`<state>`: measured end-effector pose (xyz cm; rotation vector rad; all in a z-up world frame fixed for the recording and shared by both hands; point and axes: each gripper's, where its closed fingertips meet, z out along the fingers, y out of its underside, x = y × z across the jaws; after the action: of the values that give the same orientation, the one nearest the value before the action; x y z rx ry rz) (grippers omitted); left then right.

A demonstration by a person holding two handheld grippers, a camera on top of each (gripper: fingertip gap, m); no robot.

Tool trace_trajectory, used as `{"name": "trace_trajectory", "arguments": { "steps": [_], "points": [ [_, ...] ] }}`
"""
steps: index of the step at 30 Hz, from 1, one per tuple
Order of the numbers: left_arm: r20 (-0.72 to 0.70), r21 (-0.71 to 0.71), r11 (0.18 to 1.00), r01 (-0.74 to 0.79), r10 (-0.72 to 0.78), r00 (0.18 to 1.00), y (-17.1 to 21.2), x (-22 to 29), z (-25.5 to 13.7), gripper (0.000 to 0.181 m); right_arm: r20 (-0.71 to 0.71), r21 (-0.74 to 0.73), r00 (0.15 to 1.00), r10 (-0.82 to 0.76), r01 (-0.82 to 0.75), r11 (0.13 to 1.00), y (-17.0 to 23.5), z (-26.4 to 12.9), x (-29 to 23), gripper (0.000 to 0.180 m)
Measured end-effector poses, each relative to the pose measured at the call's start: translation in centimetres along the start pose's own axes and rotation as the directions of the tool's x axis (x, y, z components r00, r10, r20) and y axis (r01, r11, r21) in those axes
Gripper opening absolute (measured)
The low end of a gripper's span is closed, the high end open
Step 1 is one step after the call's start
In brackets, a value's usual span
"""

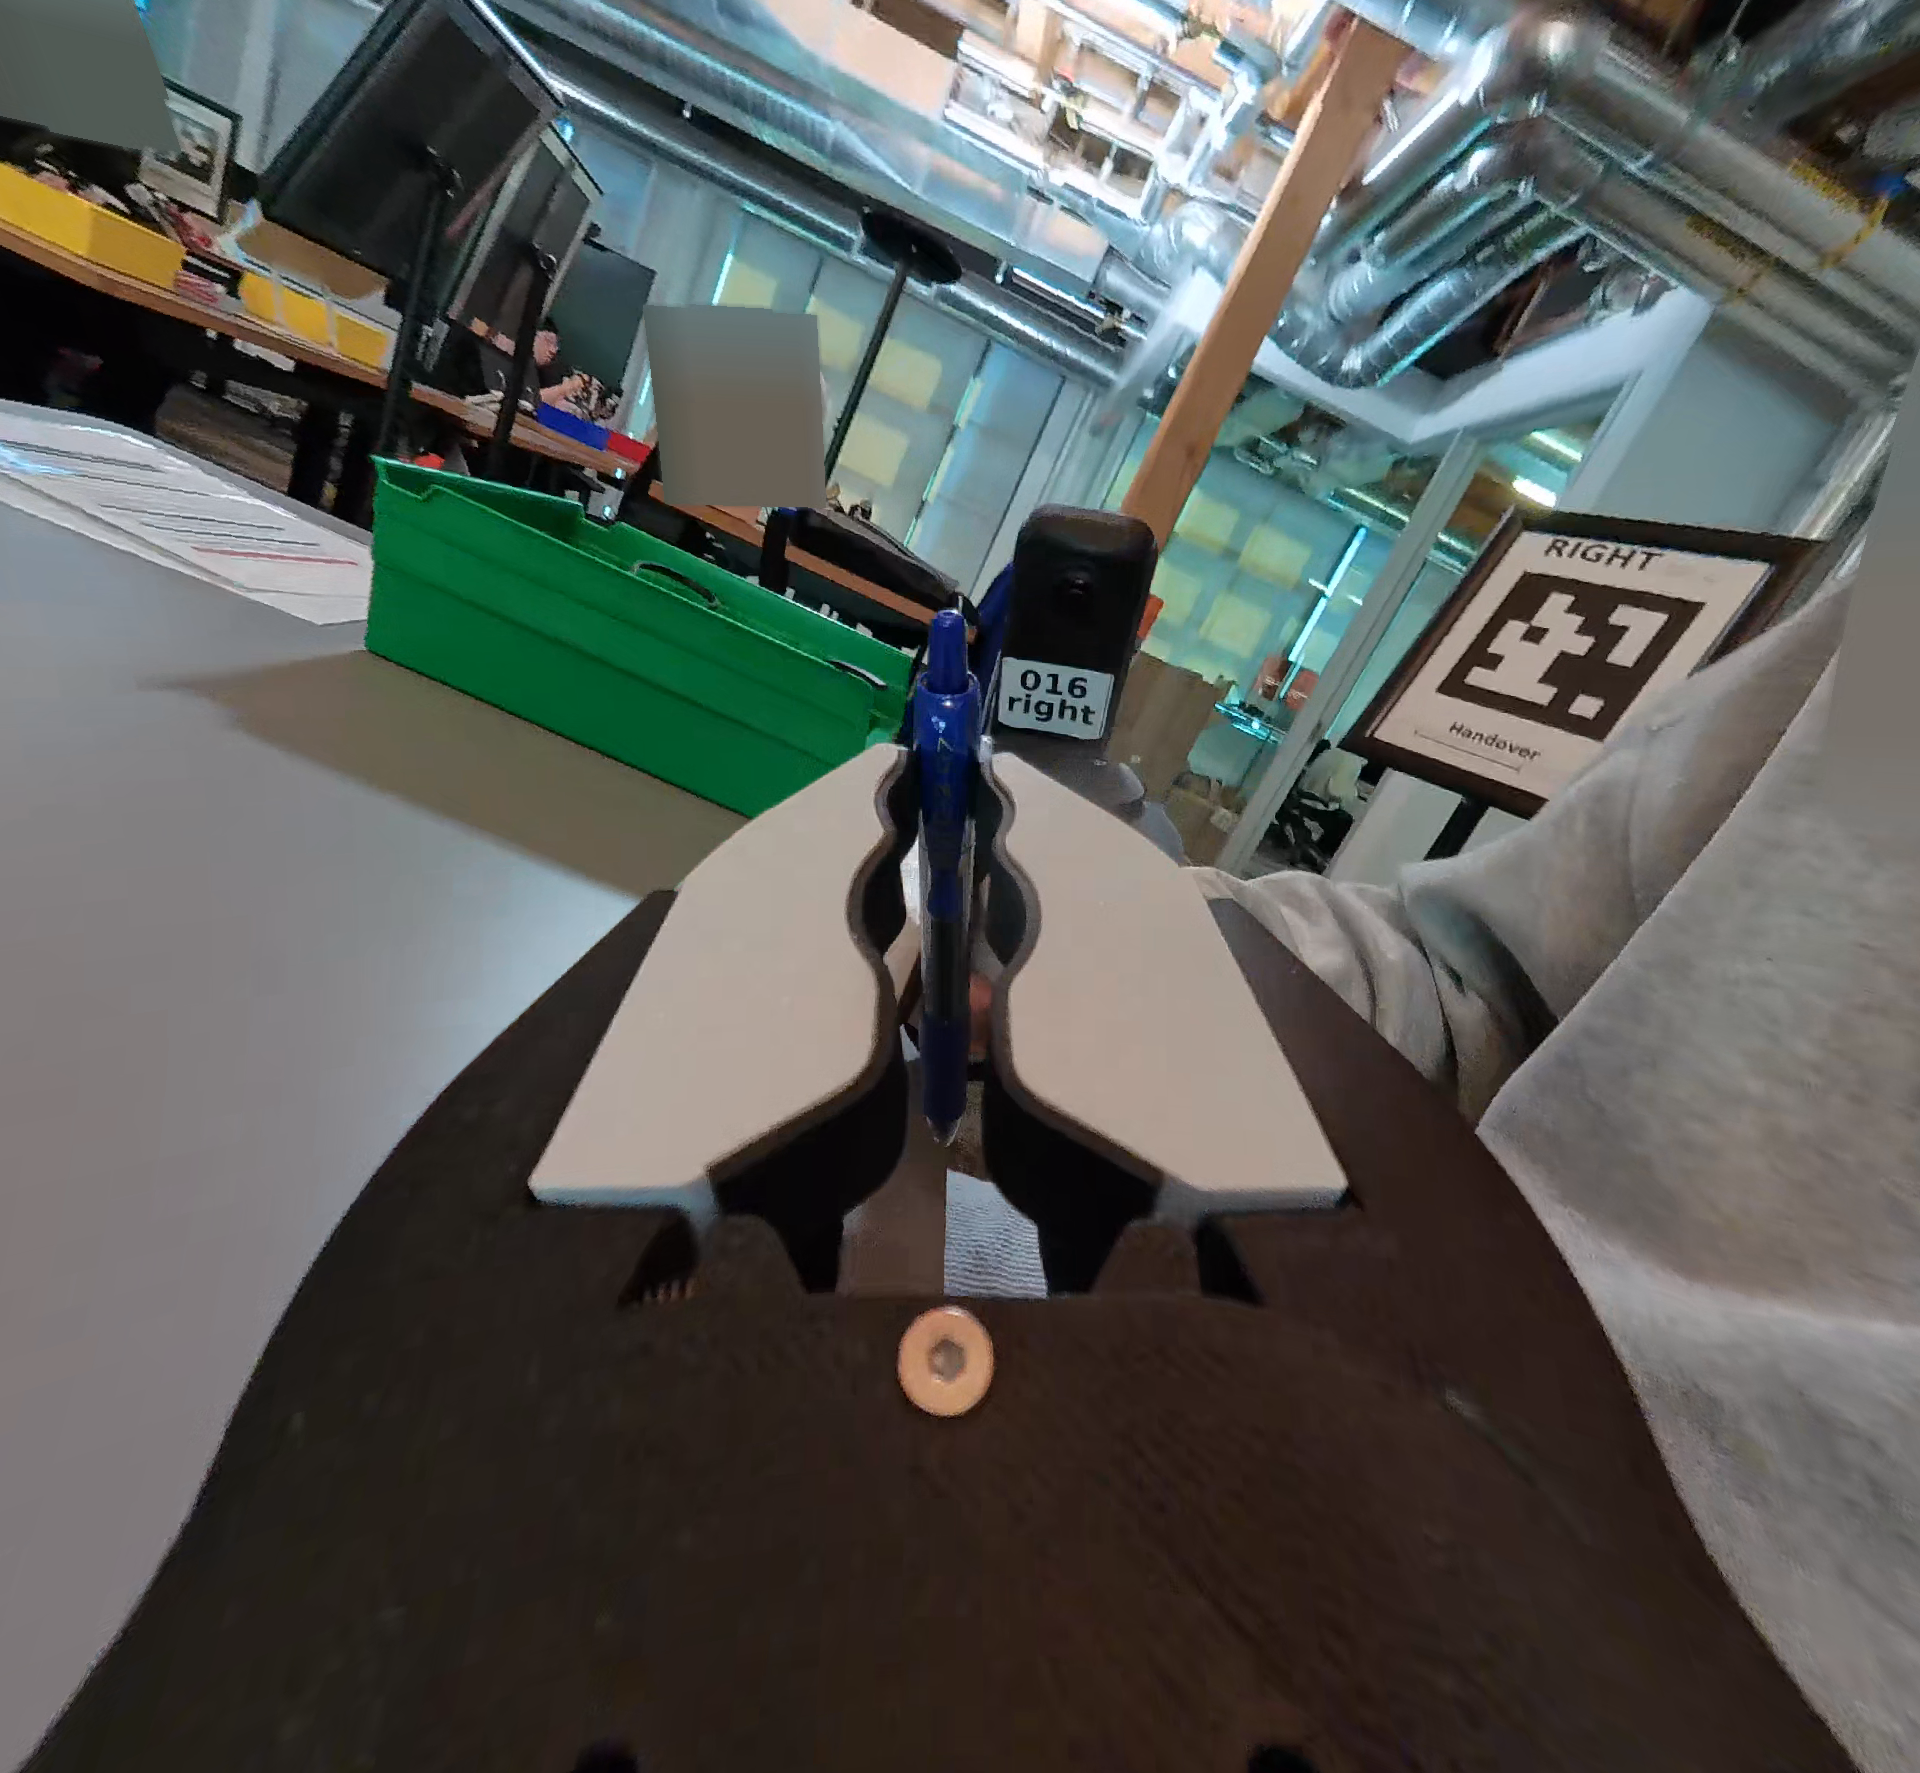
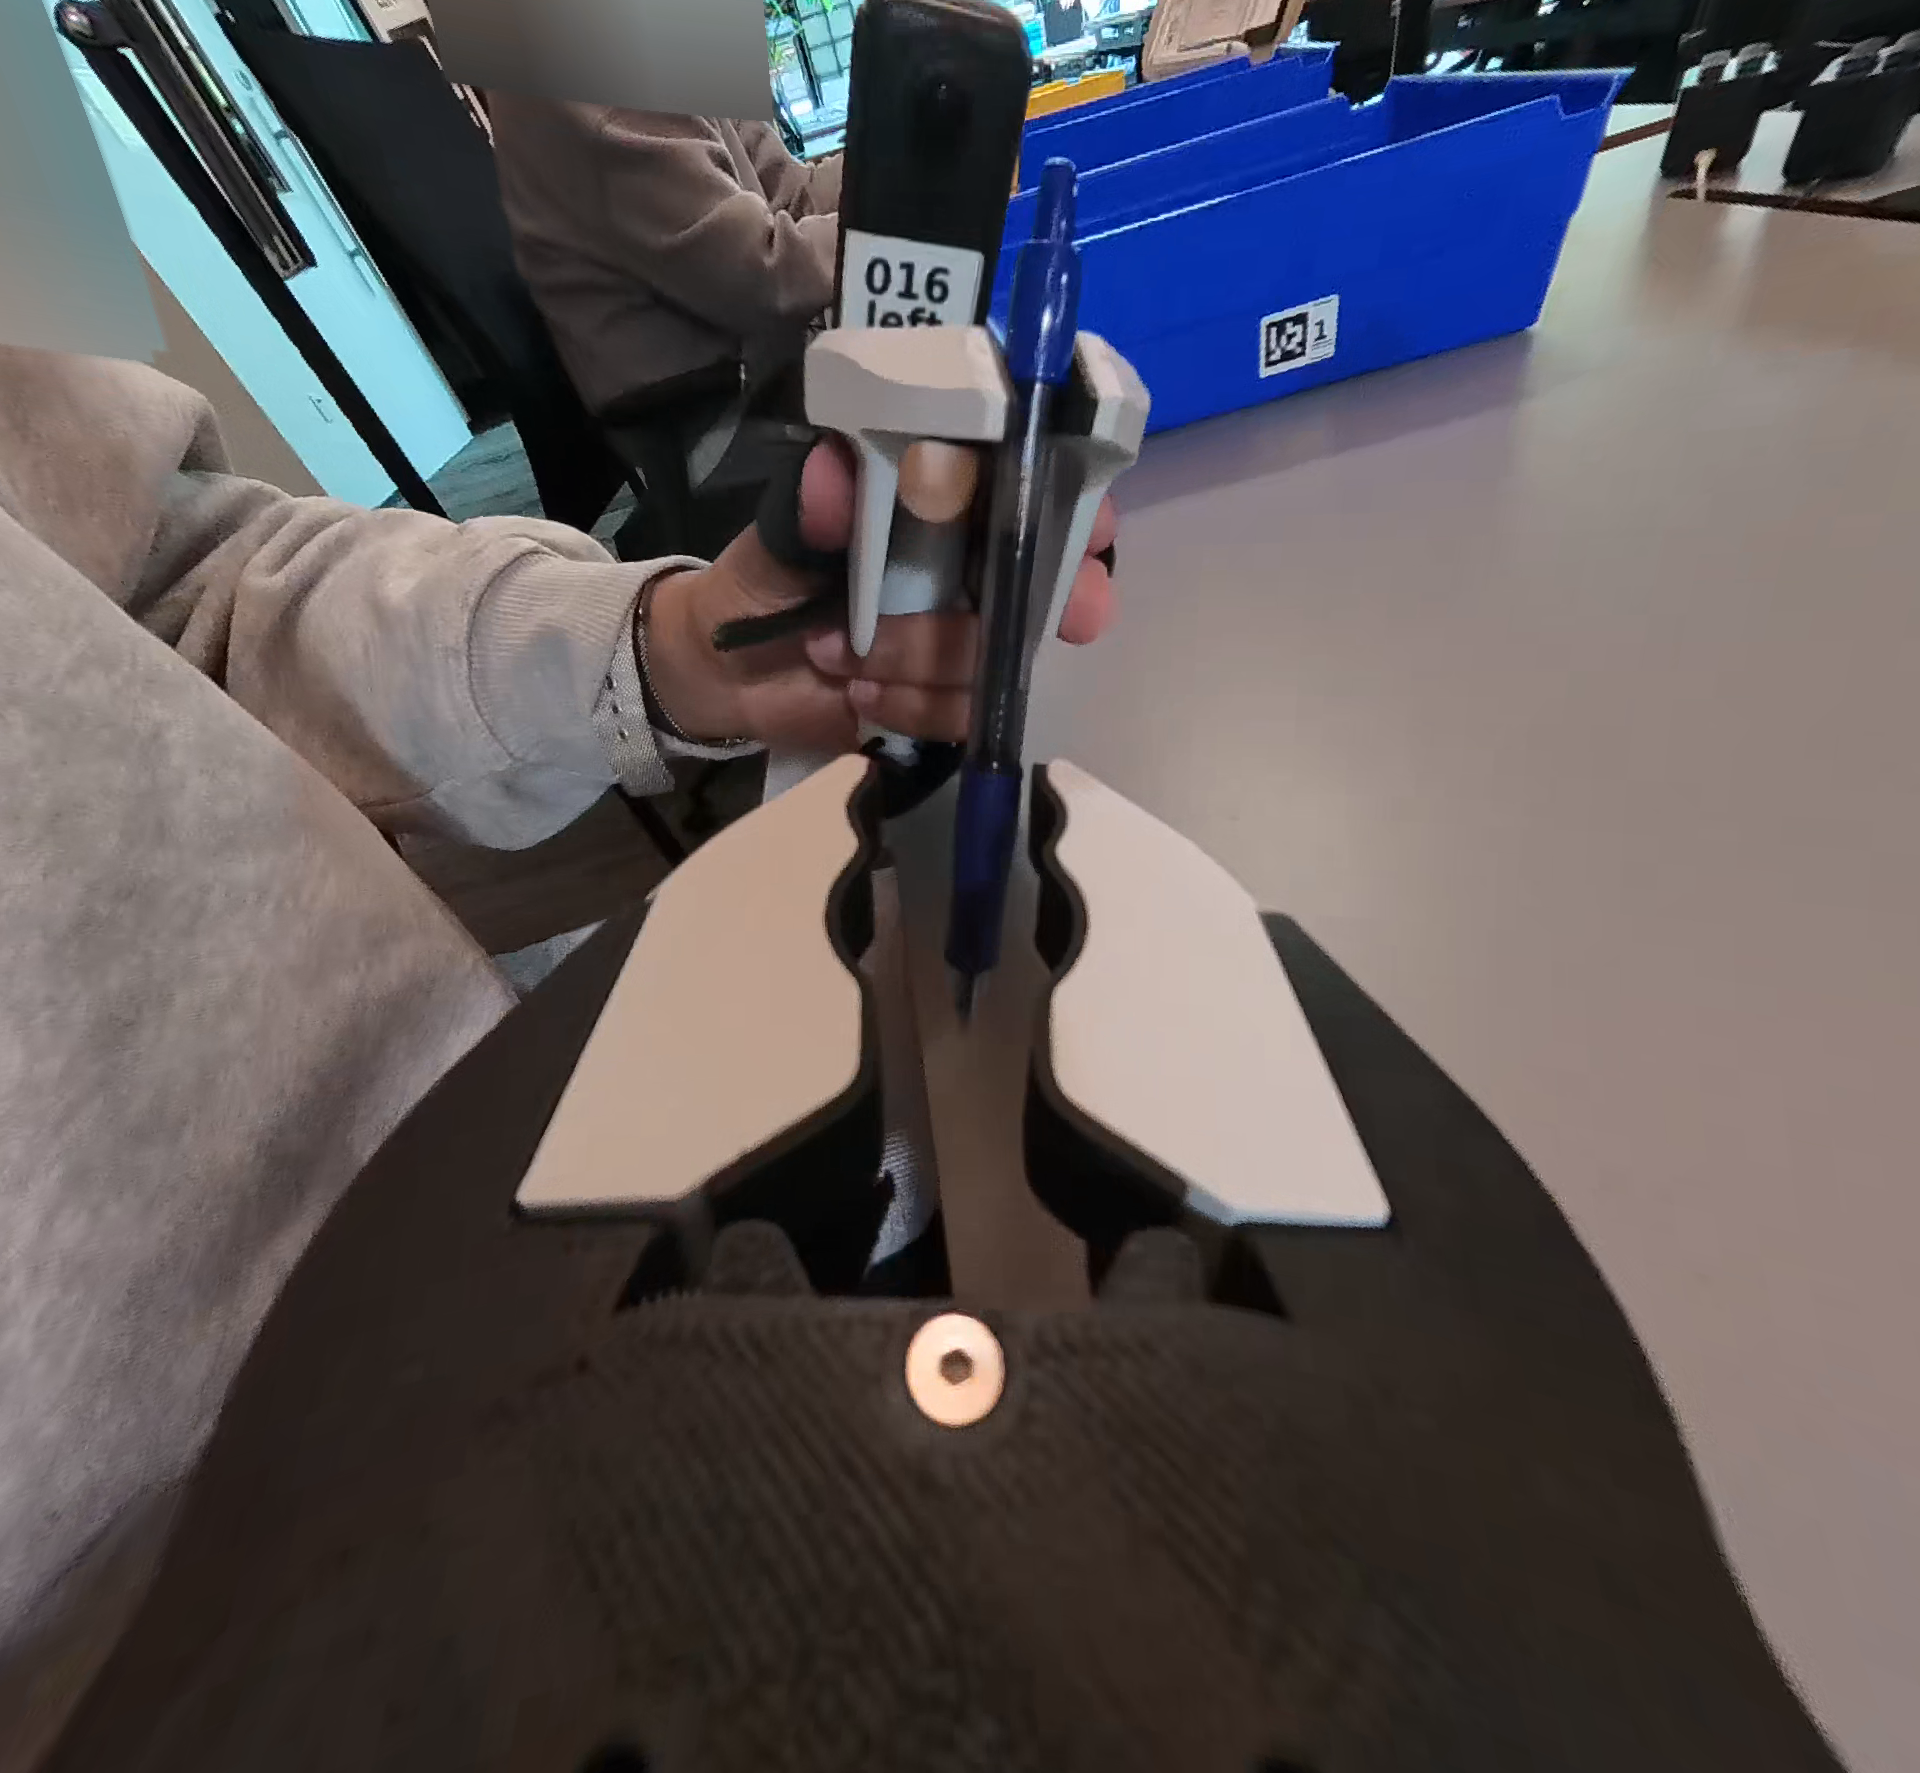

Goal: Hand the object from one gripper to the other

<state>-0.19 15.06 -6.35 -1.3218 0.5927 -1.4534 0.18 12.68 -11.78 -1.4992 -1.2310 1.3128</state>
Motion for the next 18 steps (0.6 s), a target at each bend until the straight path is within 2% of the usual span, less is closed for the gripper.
{"name": "trace_trajectory", "arguments": {
  "steps": [4, 8, 9, 11, 12, 14, 17, 18],
  "points": [
    [-0.037, -0.025, 1.0, -0.002, 0.001, 0.999, 0.4, 0.7, 0.4, 0.009, -0.005, -0.013, 1.0, 0.002, -0.002, 1.0, 0.3, 0.5, -0.3, 0.012],
    [-0.085, 0.006, 1.0, 0.013, -0.012, 0.996, 0.0, 1.6, 0.6, 0.009, 0.002, 0.005, 1.0, 0.02, -0.02, 1.0, -0.3, 0.5, -0.6, 0.012],
    [-0.094, 0.038, 0.999, 0.031, -0.028, 0.995, -0.4, 1.7, 0.6, 0.024, 0.009, 0.036, 0.999, 0.033, -0.033, 0.999, -0.8, 0.4, -0.7, 0.012],
    [-0.074, 0.091, 0.993, 0.077, -0.07, 0.995, -0.8, 1.2, 0.8, 0.069, 0.011, 0.113, 0.998, 0.059, -0.06, 0.992, -2.0, -0.2, -0.5, 0.012],
    [-0.06, 0.098, 0.992, 0.085, -0.079, 0.995, -0.7, 0.9, 0.9, 0.078, 0.005, 0.154, 0.998, 0.068, -0.068, 0.986, -2.5, -0.6, -0.2, 0.012],
    [-0.039, 0.054, 0.996, 0.078, -0.076, 0.996, 0.2, 0.6, 1.1, 0.074, -0.003, 0.234, 0.997, 0.079, -0.076, 0.969, -3.6, -1.7, 0.4, 0.012],
    [-0.064, -0.116, 0.992, 0.048, -0.055, 0.996, 2.8, 1.1, 1.8, 0.036, -0.004, 0.311, 0.998, 0.069, -0.064, 0.948, -4.7, -2.7, 0.5, 0.011],
    [-0.069, -0.164, 0.986, 0.031, -0.043, 0.997, 3.7, 1.2, 1.9, 0.031, -0.003, 0.327, 0.998, 0.059, -0.054, 0.943, -5.0, -2.7, 0.3, 0.012]
  ]
}}
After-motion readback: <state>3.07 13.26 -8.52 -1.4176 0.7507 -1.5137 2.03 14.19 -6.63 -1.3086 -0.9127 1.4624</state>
